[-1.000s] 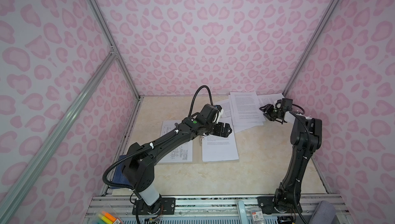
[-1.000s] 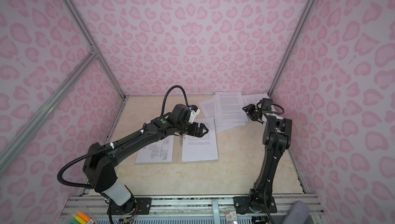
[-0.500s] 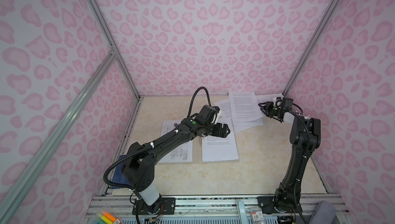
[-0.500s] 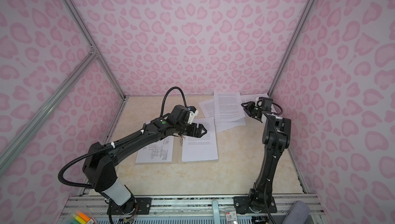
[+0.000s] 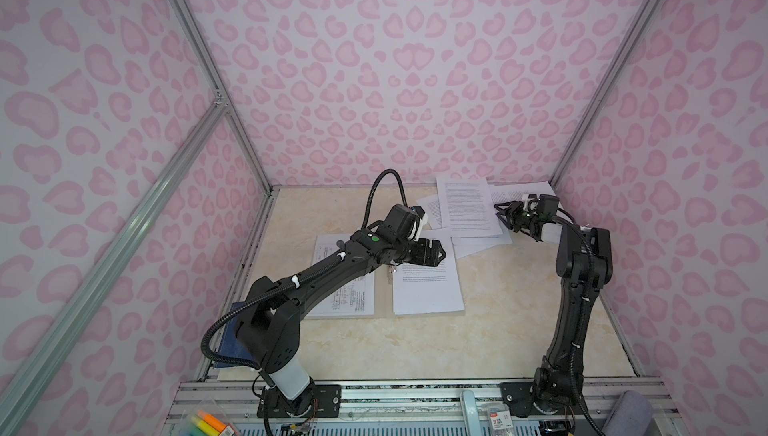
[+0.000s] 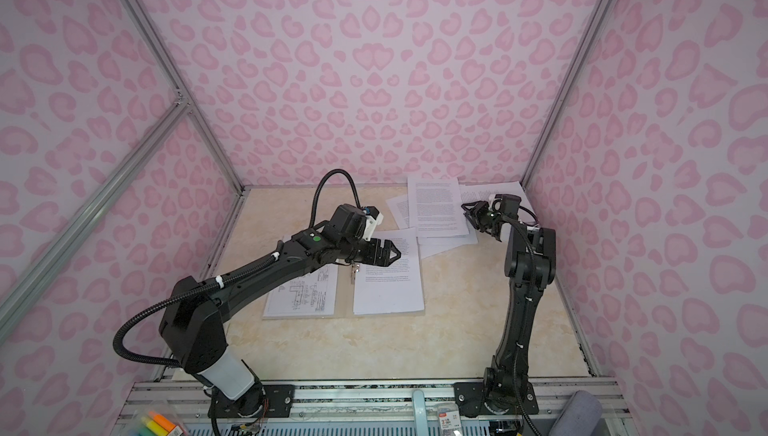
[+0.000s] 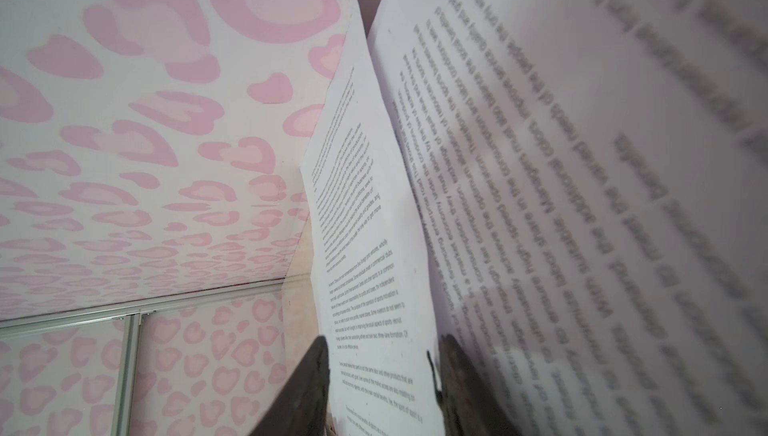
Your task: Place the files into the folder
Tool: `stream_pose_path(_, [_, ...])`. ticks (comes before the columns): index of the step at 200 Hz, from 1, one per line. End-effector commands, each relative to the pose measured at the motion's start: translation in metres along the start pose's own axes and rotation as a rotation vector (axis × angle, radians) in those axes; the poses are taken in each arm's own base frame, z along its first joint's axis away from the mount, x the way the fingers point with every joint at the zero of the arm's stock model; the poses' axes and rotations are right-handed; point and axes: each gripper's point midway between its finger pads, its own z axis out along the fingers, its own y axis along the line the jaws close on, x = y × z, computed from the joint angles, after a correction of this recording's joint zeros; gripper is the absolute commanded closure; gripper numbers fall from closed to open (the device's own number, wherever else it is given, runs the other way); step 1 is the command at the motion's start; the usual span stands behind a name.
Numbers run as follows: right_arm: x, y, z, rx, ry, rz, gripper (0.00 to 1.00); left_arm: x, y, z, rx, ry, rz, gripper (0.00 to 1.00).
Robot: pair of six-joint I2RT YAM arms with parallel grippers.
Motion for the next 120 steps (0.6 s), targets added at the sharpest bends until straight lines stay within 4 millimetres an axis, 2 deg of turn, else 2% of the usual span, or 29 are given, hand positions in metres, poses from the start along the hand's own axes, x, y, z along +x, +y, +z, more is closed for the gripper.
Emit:
stream_pose_path(1, [0.000,0.018,0.005,-0.067,-0.002,-0.025,0.64,-0.002,0.000,-0.002,0.011,-0.014,-0.003,0.05])
stream_pose_path(28, [0.008,0.022,0.003,-0.071,0.007,-0.028,0.71,-0.003,0.003,-0.003,0.010,-0.018,-0.005,0.06])
stream_pose_path(39, [0.009,0.028,-0.001,-0.064,-0.001,-0.048,0.70,-0.003,0.003,-0.002,0.010,-0.018,-0.007,0.06])
stream_pose_path(42, [0.015,0.019,-0.003,-0.039,0.003,-0.038,0.70,-0.003,0.004,-0.002,0.009,-0.019,-0.007,0.06])
stream_pose_path(53, [0.019,0.008,-0.011,0.028,-0.006,-0.058,0.71,-0.003,0.005,-0.001,0.009,-0.017,-0.009,0.06])
stream_pose_path(56, [0.018,0.017,-0.015,0.030,-0.013,-0.079,0.72,-0.003,0.005,-0.001,0.009,-0.015,-0.010,0.06])
stream_pose_path(74, [0.024,0.019,-0.018,0.043,0.014,-0.085,0.71,-0.003,0.006,-0.001,0.011,-0.017,-0.009,0.06])
stream_pose_path(120, [0.051,-0.012,-0.030,0.316,0.079,-0.168,0.57,-0.003,0.008,0.000,0.019,-0.013,-0.014,0.06])
